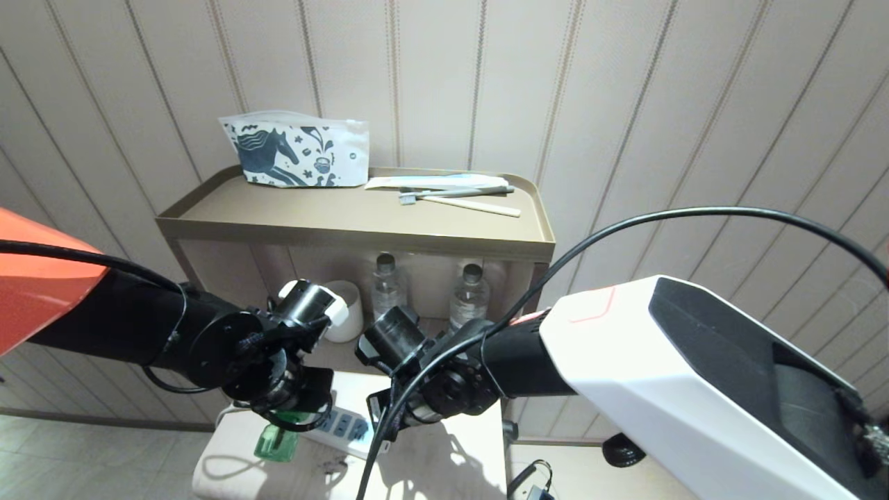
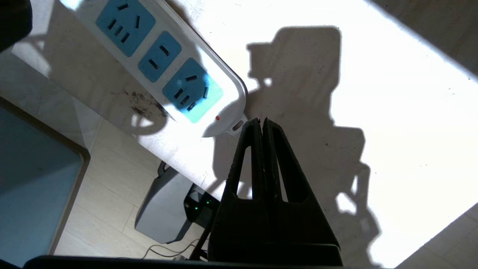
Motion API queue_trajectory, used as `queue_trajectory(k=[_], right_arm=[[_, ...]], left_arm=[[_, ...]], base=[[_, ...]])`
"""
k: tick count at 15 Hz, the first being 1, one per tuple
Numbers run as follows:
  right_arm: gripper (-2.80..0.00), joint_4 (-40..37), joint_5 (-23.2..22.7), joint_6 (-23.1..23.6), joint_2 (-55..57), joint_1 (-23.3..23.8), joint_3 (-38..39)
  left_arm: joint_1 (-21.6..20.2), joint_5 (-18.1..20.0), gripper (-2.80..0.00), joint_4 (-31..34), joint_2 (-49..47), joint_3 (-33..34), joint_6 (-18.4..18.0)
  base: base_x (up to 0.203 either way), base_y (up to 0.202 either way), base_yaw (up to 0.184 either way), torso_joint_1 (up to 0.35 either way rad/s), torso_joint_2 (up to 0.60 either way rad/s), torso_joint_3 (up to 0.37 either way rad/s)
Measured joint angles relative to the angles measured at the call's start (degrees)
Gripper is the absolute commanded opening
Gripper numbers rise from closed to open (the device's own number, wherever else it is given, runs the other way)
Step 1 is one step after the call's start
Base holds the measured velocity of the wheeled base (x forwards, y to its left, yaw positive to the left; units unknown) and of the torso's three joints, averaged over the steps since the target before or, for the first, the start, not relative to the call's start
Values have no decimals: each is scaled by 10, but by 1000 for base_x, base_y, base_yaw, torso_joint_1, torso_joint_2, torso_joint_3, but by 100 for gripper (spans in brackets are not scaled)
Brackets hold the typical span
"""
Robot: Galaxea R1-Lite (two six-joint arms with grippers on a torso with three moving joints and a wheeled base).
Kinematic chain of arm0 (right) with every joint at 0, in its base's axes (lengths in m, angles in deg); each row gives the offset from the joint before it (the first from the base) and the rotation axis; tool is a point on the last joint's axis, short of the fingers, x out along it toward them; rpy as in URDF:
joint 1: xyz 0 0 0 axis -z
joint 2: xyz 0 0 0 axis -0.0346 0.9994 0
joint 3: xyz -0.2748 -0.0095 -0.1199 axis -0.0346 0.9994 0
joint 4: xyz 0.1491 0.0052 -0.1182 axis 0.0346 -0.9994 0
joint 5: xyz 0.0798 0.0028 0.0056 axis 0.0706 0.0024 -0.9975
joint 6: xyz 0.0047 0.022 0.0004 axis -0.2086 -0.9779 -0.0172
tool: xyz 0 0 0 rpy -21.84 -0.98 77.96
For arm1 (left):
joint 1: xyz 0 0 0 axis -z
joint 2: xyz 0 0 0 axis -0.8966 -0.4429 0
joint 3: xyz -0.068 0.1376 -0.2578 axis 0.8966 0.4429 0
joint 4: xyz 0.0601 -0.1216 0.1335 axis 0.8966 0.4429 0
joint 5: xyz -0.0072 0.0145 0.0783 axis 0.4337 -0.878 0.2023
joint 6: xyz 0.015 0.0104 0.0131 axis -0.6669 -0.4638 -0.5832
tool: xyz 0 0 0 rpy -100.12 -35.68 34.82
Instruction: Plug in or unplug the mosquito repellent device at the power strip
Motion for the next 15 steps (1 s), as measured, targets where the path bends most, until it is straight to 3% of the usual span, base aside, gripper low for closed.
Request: queue_trajectory(k=[5, 10, 15], right_arm=[[-280, 1, 25, 2, -105, 4, 71], [-280, 18, 47, 4, -271, 2, 239], [-280, 35, 136, 40, -513, 11, 378]], left_arm=[[-14, 0, -280, 3, 108, 71, -9], [-33, 1, -280, 4, 244, 160, -19], [-59, 0, -280, 63, 387, 197, -27]], base=[[0, 0, 0, 0, 0, 0], [0, 0, 0, 0, 0, 0], [0, 0, 0, 0, 0, 0]])
